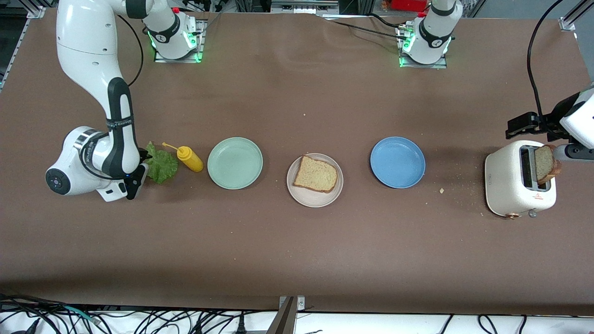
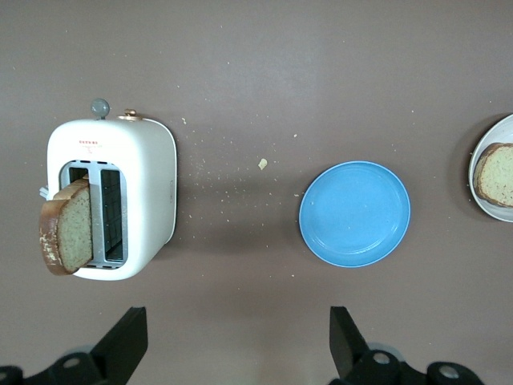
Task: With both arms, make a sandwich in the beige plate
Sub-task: 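Grasp the green lettuce leaf with the right gripper and lift it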
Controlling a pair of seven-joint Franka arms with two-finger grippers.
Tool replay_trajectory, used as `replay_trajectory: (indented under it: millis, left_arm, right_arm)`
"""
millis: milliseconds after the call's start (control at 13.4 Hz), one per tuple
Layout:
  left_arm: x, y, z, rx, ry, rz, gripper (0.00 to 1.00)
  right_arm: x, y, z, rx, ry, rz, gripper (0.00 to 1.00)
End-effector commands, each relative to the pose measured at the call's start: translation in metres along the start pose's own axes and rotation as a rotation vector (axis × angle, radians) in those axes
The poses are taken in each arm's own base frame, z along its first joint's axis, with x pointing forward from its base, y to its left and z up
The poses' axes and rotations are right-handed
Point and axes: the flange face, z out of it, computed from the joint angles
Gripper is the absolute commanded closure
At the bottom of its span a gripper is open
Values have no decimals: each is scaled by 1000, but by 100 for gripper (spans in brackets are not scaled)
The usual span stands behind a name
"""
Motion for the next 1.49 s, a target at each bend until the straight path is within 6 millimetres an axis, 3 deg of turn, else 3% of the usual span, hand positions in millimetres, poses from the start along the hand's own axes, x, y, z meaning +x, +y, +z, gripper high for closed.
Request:
replay_trajectory:
  millis: [0,74,372,521,1116,1413]
  left_arm:
    - [-4,1,-7,-25,2,-2,0]
    - [-4,1,-7,-25,2,-2,0]
    - [-4,1,-7,-24,2,-2,0]
    - [-4,1,-7,-24,2,-2,0]
    - [-4,-1,-7,-24,2,-2,0]
    - [-4,2,-7,-24,2,-1,0]
  right_arm:
    - [-2,-10,-2,12,19,13,77]
    - [-4,-10,1,26,18,17,98]
    - [-3,-9,-9,18,19,7,100]
    - [-3,-8,-23,14,15,11,100]
    - [-4,-10,-124,-34,-92,-36,100]
    - [13,-37,-188,-9,-140,-72,100]
